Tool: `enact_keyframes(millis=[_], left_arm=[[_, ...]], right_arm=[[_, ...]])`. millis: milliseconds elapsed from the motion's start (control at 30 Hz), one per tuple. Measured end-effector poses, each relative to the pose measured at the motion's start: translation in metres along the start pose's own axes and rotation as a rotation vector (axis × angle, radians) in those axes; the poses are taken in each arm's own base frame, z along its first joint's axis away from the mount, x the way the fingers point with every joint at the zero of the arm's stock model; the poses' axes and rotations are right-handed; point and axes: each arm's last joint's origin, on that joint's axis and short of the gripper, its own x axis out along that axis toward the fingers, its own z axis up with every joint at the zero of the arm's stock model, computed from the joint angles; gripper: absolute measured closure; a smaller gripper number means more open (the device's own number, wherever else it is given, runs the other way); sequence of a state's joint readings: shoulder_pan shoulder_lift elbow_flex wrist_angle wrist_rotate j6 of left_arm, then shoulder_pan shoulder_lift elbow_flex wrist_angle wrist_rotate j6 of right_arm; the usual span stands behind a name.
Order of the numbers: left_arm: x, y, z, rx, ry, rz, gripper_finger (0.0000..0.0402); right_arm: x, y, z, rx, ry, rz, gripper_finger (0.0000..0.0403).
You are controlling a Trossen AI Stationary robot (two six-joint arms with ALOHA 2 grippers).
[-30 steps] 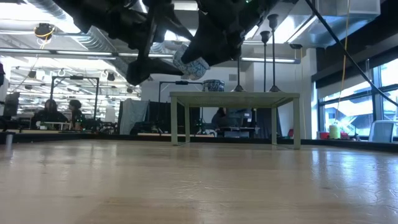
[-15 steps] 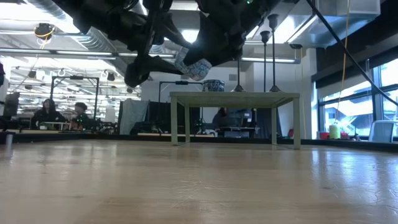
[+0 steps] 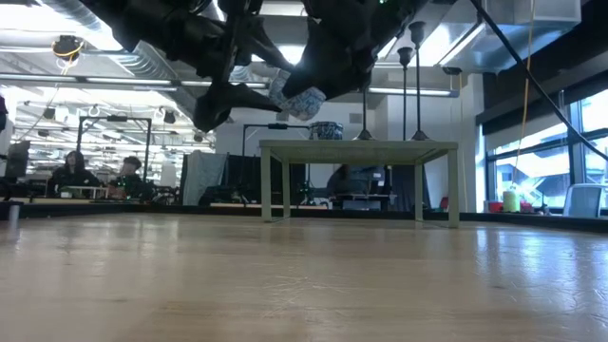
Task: Pick & Place candle stick holders
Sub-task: Put the blue scented candle on the shelf
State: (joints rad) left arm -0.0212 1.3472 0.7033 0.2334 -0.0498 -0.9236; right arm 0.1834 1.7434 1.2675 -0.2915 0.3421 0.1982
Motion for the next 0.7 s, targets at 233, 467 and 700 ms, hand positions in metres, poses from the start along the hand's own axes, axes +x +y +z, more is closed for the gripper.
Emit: enact_keyframes(millis=[233,467,700], left_arm=[[0.0,-0.001,0.005,0.021,-0.011,-0.03,0.0186],[-0.001,-0.002,0.015,0.026,-0.059,-0.09,0.0198],[0.0,0.0,0.013,0.072,-0.008,-0.084,0.0223]], right_arm=[[-0.014,0.004,0.001,0.014,0.01,0.016,0.0086],[-0.018,0.005,-0.006,0.018,0.075,0.024,0.0086],[-0.018,0.003,-0.006,0.017,0.08,0.006,0.0086]])
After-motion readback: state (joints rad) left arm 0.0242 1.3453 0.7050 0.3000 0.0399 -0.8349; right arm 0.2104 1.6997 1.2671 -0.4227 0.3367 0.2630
